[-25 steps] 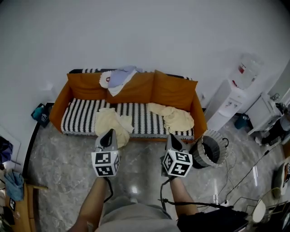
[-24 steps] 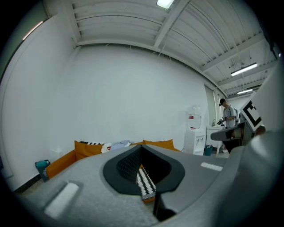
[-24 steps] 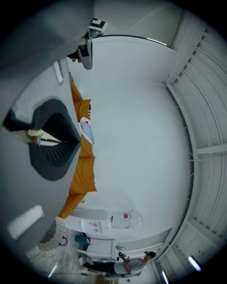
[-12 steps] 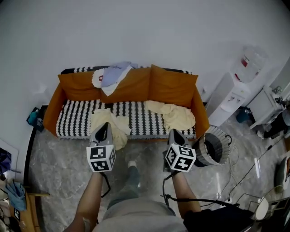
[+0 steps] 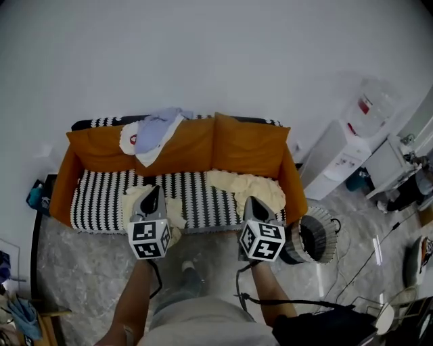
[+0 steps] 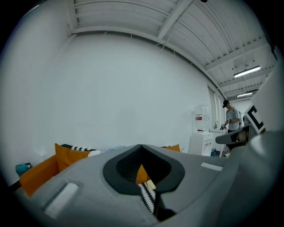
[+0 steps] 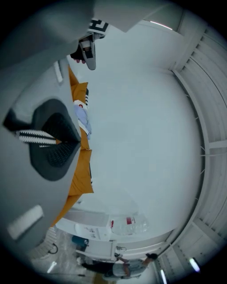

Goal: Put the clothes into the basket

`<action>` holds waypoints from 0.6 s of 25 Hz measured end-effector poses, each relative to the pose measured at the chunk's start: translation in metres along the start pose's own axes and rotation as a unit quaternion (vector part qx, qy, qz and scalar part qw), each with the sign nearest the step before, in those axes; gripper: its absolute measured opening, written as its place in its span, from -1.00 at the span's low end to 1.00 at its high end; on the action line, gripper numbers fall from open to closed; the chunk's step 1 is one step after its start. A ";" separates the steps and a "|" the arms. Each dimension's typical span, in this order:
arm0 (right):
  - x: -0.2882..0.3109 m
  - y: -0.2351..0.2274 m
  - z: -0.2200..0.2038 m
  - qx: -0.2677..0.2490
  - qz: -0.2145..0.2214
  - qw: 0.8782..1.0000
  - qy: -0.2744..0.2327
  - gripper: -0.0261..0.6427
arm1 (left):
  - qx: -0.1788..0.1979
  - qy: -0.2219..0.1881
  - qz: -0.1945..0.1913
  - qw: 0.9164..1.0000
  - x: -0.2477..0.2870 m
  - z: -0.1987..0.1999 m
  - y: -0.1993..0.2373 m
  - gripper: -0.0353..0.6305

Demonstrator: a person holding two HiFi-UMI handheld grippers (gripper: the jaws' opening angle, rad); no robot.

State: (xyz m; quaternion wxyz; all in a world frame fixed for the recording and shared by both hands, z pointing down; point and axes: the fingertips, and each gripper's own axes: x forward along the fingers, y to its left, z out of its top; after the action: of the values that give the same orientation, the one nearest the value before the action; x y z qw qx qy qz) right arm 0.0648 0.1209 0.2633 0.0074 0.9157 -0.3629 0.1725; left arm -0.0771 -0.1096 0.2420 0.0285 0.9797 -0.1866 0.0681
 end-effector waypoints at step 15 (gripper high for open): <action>0.154 -0.002 0.027 -0.027 0.022 0.999 0.025 -0.91 | -0.054 0.066 0.030 0.996 0.128 -0.050 0.045 -0.91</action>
State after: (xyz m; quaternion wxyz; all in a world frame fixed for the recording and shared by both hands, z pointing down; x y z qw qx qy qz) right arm 0.1787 0.0169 0.2880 0.0376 0.9022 -0.3876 0.1856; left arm 0.0184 -0.1941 0.3108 0.0917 0.9640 -0.2173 0.1227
